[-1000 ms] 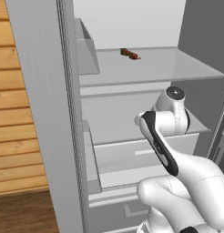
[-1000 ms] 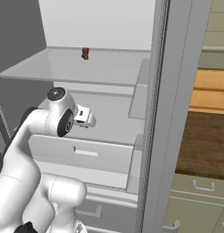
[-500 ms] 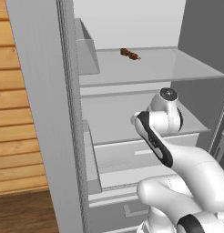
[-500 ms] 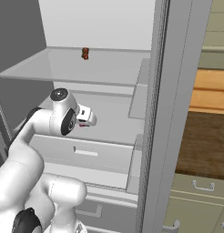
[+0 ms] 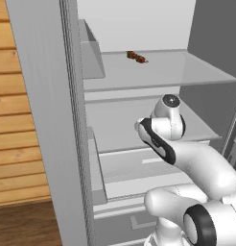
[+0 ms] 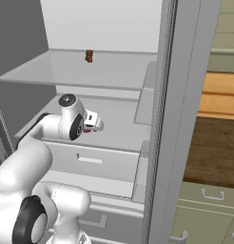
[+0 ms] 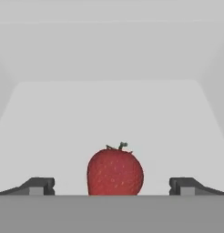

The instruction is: Take the strawberry from the fridge and place it on top of the pancake, located on the dining counter.

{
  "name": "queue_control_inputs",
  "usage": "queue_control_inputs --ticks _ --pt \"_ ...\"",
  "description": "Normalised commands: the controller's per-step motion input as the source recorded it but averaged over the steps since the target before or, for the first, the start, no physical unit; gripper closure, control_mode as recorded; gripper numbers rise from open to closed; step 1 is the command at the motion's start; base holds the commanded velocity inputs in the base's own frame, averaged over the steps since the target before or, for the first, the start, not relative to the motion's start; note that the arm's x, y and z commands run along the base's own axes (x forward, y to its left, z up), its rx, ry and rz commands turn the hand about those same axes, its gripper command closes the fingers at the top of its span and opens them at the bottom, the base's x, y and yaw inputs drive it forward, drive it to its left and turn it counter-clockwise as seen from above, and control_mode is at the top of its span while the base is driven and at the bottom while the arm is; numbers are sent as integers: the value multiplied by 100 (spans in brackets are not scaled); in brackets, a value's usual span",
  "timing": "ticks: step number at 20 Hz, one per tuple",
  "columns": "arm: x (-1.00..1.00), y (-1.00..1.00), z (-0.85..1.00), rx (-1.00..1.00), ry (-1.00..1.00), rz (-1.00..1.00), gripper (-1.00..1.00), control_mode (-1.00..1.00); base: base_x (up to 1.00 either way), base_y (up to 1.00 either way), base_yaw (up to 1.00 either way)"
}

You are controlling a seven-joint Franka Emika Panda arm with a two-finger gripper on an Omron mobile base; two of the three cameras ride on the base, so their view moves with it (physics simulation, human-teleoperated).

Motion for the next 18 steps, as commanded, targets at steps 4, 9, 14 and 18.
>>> queue_control_inputs --ticks 4,9,14,18 --pt "25 0 -20 -1 1 0 -100 -100 0 0 0" --pt "4 0 -21 0 0 0 -100 -100 0 0 0" --pt "15 0 -29 -2 3 0 -100 -100 0 0 0" --pt "16 0 -30 -1 2 0 -100 -100 0 0 0"
